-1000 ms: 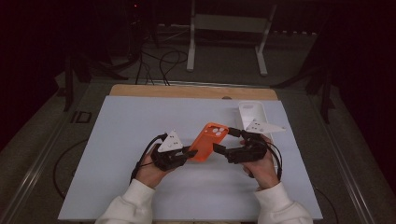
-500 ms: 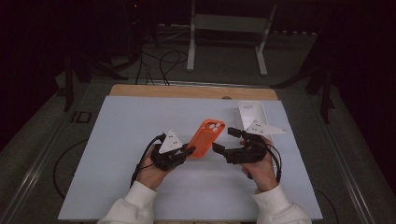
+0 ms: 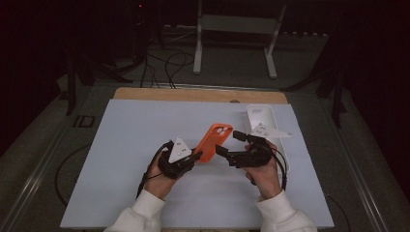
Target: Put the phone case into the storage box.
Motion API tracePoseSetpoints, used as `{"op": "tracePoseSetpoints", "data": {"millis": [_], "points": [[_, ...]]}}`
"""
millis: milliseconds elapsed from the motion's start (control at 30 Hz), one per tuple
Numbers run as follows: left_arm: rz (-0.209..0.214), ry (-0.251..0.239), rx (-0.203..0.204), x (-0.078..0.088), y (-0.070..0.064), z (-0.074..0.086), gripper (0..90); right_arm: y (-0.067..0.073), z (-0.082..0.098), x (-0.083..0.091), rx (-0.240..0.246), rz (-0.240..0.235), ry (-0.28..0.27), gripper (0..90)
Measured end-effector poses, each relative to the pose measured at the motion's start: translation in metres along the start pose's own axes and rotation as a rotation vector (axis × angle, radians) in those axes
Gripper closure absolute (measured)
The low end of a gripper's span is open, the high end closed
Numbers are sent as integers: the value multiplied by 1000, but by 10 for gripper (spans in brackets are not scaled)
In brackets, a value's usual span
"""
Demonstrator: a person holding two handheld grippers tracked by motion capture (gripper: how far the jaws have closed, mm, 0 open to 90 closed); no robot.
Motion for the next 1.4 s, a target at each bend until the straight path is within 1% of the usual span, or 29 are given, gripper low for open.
{"op": "tracePoseSetpoints", "data": {"millis": [67, 167, 233, 267, 300, 333, 400, 433, 467, 500, 567, 633, 767, 867, 967, 1067, 1167, 1333, 1400], "points": [[-10, 2, -5, -1, -1, 0, 805, 1, -1, -3, -12, 13, 5, 82], [-18, 3, -10, -2, -2, 0, 805, 1, -2, -5, -32, 17, 1, 82], [-42, 15, -24, -3, -2, 1, 805, 0, -2, -6, -48, 20, 4, 82], [-42, 15, -24, -3, -2, 1, 805, 0, -2, -6, -48, 20, 4, 82], [-53, 17, -29, -3, -2, 1, 805, 0, -3, -7, -60, 20, 0, 82], [-78, 25, -40, -4, -2, 1, 805, 0, -3, -8, -70, 23, -2, 82], [-111, 38, -52, -6, -3, 1, 805, -1, -4, -9, -109, 20, -4, 82], [-111, 38, -52, -6, -3, 1, 805, -1, -4, -9, -109, 20, -4, 82], [-111, 38, -52, -6, -3, 1, 805, -2, -4, -10, -124, 20, -3, 82], [-151, 56, -65, -8, -4, 2, 805, -2, -5, -12, -144, 24, -6, 82], [-173, 64, -68, -11, -6, 3, 805, -2, -6, -13, -150, 29, -5, 82], [-185, 73, -70, -12, -7, 4, 805, -2, -7, -14, -160, 30, -5, 82], [-192, 76, -59, -15, -8, 6, 805, -2, -7, -17, -162, 44, 7, 84], [-193, 80, -59, -17, -9, 8, 804, -2, -8, -18, -172, 50, 13, 101], [-194, 66, -49, -17, -11, 7, 804, -2, -10, -20, -181, 64, 2, 121], [-197, 65, -54, -18, -13, 6, 803, -2, -11, -21, -187, 74, -1, 131], [-188, 52, -53, -18, -14, 5, 801, -2, -14, -24, -196, 98, -7, 142], [-171, 38, -49, -17, -14, 6, 799, -1, -14, -25, -204, 93, -1, 150], [-147, 24, -41, -17, -16, 6, 797, -1, -14, -25, -200, 93, -4, 154]]}}
Point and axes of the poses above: each handheld gripper's, and its own axes: x roughly backward along the jaws, z roughly out of its underside, y roughly to its left, the point moved 9 cm from there along -x, roughly forward along the jaws, and after that the axes turned 14 degrees about z, right-handed, at the moved point
